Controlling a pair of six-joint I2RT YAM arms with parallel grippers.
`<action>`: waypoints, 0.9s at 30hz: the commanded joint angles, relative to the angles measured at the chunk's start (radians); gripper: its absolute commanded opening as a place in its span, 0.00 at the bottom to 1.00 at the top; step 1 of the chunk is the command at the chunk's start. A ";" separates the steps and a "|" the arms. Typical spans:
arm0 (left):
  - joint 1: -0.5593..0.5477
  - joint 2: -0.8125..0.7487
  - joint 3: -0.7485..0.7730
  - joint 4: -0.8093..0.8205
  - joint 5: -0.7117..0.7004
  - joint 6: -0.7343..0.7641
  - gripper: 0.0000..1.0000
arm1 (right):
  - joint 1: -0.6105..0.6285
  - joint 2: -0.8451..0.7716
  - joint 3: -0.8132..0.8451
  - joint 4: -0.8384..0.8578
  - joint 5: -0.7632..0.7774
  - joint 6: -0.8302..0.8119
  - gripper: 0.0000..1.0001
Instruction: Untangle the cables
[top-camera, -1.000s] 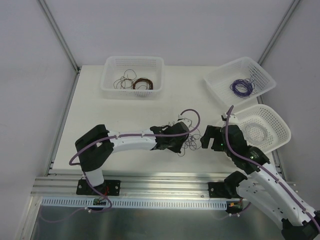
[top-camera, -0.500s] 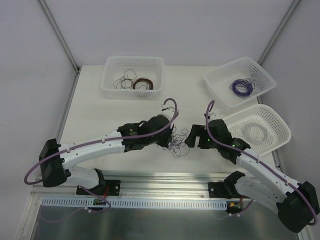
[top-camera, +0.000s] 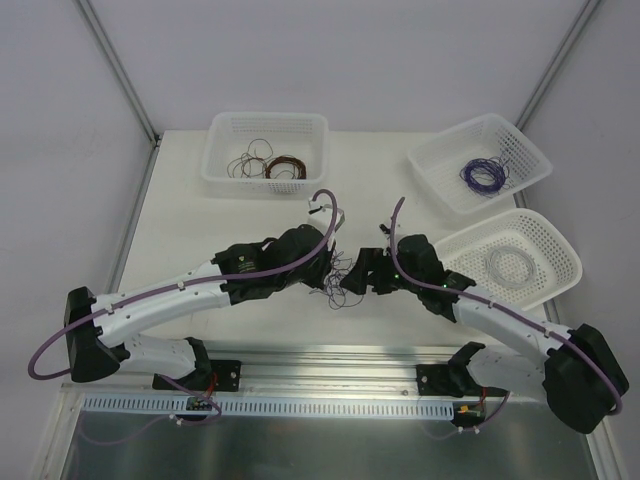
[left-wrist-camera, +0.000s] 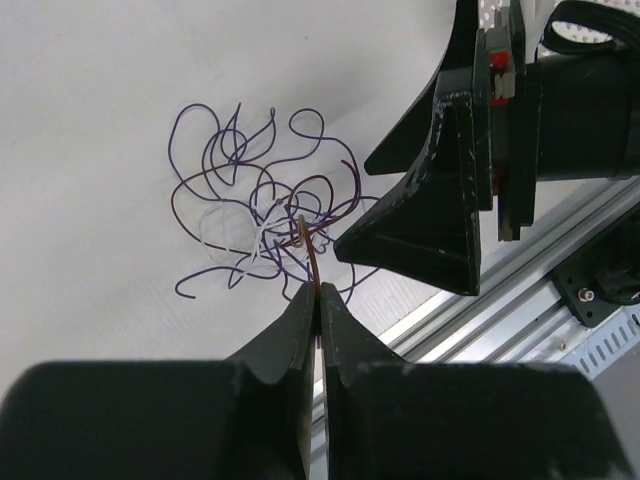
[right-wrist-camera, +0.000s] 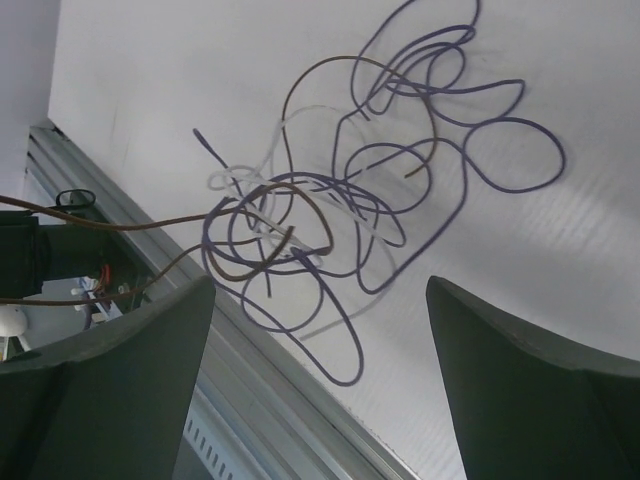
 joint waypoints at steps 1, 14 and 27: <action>-0.003 -0.009 0.052 -0.010 -0.035 0.003 0.00 | 0.031 0.023 -0.019 0.156 -0.052 0.033 0.91; 0.009 -0.081 0.086 -0.011 -0.018 0.010 0.00 | 0.045 0.202 -0.089 0.331 0.044 0.122 0.45; 0.287 -0.297 0.167 -0.132 0.048 0.101 0.00 | 0.010 0.081 -0.083 0.095 0.202 0.068 0.01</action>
